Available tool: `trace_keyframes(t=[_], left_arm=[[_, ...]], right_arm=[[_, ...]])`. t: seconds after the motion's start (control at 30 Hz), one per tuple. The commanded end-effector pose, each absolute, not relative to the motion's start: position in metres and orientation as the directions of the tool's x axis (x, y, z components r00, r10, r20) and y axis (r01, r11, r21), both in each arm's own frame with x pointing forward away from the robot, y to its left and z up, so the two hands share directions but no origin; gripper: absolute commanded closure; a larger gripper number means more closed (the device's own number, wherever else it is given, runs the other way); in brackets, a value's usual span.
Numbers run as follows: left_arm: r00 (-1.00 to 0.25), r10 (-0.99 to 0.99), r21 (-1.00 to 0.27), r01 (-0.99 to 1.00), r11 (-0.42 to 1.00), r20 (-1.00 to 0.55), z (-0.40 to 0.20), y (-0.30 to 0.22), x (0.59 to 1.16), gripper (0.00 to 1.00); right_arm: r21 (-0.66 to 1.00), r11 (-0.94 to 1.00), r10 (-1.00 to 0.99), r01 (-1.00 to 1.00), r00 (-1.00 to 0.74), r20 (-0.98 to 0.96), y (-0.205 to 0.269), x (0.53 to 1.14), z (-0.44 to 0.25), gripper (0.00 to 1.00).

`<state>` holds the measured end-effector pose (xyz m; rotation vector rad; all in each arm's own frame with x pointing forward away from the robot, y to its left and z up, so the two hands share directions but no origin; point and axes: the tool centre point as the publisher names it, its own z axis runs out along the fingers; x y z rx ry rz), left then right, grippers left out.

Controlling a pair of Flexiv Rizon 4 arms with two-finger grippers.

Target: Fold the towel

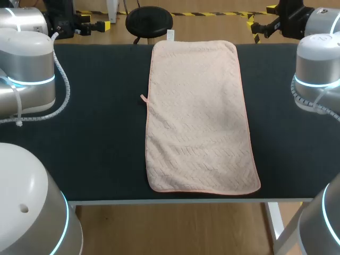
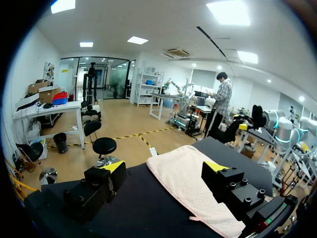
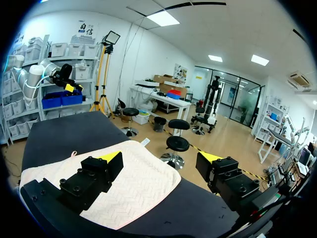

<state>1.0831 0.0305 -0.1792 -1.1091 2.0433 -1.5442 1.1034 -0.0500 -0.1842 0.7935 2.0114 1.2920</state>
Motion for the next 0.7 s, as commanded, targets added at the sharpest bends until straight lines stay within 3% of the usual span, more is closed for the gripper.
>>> trace_keyframes(t=[0.03, 0.23, 0.33, 0.53, 0.7], left_arm=[[-0.632, -0.755, -0.925, -0.369, 0.097, 0.173, -0.181, 0.030, 1.083, 0.00], [-0.657, -0.737, -0.919, -0.372, 0.131, 0.160, -0.182, 0.028, 1.083, 0.00], [-0.759, -0.647, -0.868, -0.366, 0.336, 0.070, -0.186, 0.016, 1.082, 0.00], [-0.945, -0.319, -0.625, -0.203, 0.754, -0.077, -0.197, -0.007, 1.061, 0.00], [-0.995, -0.023, -0.436, 0.024, 0.900, -0.102, -0.202, -0.017, 1.036, 0.00]], right_arm=[[0.926, 0.344, 0.755, 0.157, -0.633, -0.173, -0.050, 1.104, -0.184, 0.00], [0.926, 0.344, 0.755, 0.157, -0.633, -0.173, -0.050, 1.104, -0.184, 0.00], [0.873, 0.463, 0.699, 0.154, -0.669, -0.253, -0.046, 1.102, -0.189, 0.00], [0.660, 0.748, 0.457, 0.069, -0.775, -0.437, -0.037, 1.088, -0.195, 0.00], [0.495, 0.868, 0.253, -0.028, -0.834, -0.490, -0.033, 1.074, -0.203, 0.00]])
